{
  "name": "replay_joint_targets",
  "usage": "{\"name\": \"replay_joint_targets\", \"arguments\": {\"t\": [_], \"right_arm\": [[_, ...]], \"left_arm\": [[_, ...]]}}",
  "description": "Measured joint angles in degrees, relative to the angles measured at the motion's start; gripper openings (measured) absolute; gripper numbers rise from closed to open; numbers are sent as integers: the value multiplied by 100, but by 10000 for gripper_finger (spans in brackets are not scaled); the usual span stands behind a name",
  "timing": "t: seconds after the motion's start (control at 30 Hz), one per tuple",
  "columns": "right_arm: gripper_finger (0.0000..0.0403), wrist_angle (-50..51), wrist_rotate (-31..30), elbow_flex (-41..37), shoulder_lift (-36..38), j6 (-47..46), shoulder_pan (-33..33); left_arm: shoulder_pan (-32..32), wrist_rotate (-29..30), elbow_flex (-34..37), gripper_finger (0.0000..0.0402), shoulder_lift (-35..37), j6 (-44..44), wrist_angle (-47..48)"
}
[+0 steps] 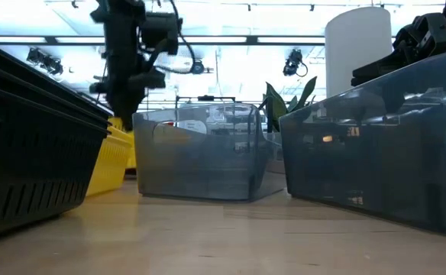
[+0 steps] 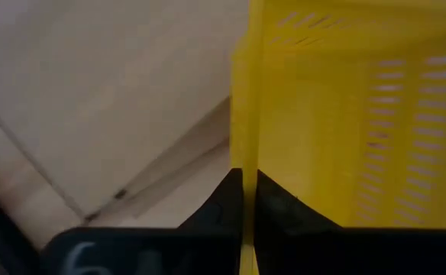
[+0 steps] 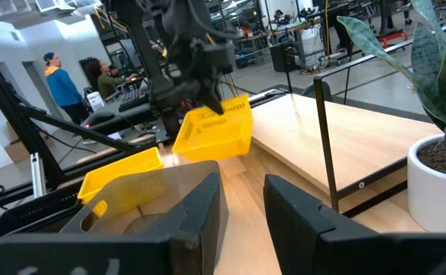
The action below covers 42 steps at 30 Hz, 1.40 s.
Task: Stack baskets on shelf by color
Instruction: Stack the top yellow basket on top of the bottom yellow basket
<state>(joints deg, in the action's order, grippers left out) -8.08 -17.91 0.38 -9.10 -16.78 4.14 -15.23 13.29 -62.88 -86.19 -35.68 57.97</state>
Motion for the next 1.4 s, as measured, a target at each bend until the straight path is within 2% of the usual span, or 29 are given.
{"name": "replay_joint_targets", "arguments": {"t": [0.27, 0.57, 0.8, 1.03, 1.23, 1.4], "right_arm": [[109, 0, 2, 0, 0, 0, 0], [109, 1, 2, 0, 1, 0, 0], [109, 0, 2, -1, 0, 0, 0], [109, 0, 0, 0, 0, 0, 0], [109, 0, 2, 0, 0, 0, 0], [109, 0, 1, 0, 0, 0, 0]], "left_arm": [[683, 174, -1040, 12, 0, -490, 946], [2277, 257, -1800, 12, 2, -2689, 1898], [3581, 324, -1811, 12, -2, -4635, 2110], [4532, 361, -1811, 13, -2, -6288, 2341], [4937, 475, -1809, 13, -144, -7350, 2524], [5029, 355, -1809, 13, -422, -7796, 2556]]}}
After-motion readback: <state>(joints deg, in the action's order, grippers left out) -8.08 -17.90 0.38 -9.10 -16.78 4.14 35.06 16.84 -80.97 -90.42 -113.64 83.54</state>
